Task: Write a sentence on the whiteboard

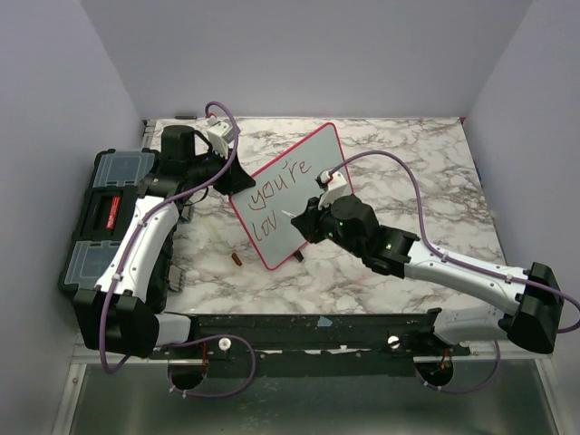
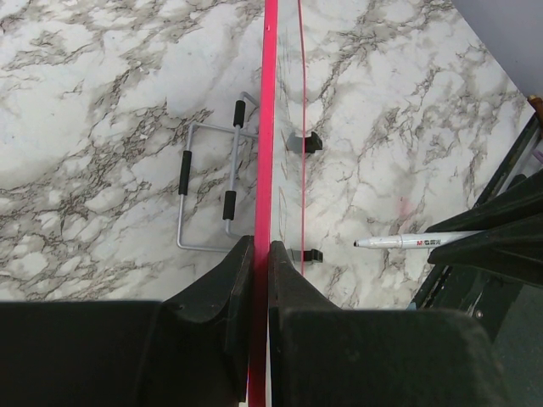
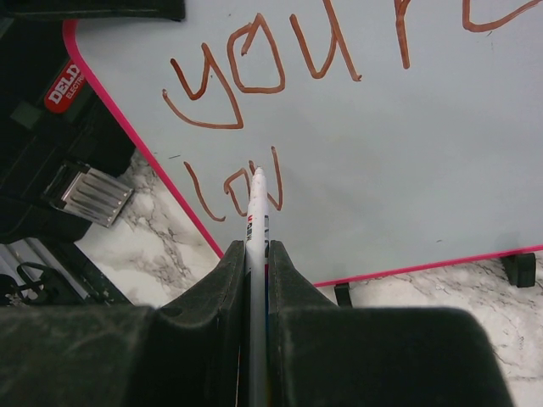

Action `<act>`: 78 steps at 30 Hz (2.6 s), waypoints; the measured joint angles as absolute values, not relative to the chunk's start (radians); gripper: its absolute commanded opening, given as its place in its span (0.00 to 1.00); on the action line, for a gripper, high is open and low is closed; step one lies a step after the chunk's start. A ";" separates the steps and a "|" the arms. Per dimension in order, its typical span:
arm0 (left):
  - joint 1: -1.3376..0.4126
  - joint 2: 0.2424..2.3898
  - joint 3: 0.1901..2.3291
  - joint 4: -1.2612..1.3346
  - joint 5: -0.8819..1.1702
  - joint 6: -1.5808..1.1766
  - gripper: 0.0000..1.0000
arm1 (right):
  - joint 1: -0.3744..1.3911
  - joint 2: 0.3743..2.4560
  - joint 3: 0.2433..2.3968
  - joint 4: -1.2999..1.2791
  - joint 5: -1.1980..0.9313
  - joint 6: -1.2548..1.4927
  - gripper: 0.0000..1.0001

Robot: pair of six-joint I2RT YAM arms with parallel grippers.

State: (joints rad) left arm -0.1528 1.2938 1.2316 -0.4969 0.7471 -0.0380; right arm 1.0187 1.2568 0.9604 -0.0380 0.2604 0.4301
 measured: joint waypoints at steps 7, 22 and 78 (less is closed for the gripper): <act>-0.153 1.294 1.232 -0.497 0.747 -0.038 0.00 | 1.019 1.258 0.950 -0.015 0.261 0.447 0.01; -0.159 1.294 1.232 -0.496 0.745 -0.038 0.00 | 1.019 1.332 0.904 0.032 0.261 0.507 0.01; -0.159 1.294 1.232 -0.496 0.725 -0.038 0.00 | 1.019 1.439 0.987 0.029 0.326 0.505 0.01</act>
State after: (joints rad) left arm -0.1593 1.2938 1.2316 -0.4965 0.7246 -0.0376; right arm 1.0187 1.4387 0.9874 0.0288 0.3256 0.5045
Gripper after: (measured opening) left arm 0.100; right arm 0.131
